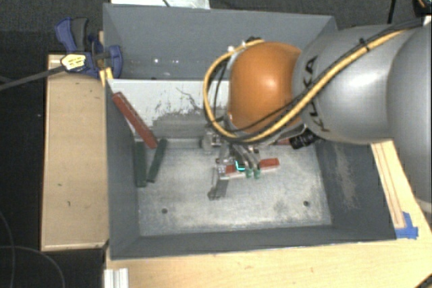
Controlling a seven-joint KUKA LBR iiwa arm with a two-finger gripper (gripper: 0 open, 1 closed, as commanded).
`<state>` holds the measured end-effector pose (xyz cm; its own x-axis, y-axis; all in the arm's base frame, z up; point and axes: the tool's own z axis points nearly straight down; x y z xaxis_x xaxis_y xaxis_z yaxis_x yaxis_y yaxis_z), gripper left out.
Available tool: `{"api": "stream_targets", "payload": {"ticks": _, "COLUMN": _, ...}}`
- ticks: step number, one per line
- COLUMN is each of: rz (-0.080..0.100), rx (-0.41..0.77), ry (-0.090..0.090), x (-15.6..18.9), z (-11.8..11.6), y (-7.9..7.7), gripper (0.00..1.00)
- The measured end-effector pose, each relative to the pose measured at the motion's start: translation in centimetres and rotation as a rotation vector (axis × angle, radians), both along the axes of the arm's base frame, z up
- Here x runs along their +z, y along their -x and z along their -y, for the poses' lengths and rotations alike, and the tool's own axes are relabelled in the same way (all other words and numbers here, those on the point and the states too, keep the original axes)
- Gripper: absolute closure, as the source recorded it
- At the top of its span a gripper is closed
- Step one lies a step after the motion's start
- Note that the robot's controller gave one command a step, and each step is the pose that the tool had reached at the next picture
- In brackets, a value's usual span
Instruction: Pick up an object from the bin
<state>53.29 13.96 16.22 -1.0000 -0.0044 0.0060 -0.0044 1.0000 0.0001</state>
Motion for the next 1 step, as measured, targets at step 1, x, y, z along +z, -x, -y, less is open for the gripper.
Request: {"api": "stream_targets", "payload": {"ticks": 1, "rz": 0.003, "rx": 0.466, "ry": -0.001, "x": -9.41, "z": 5.08, "y": -1.15, "gripper": 0.00}}
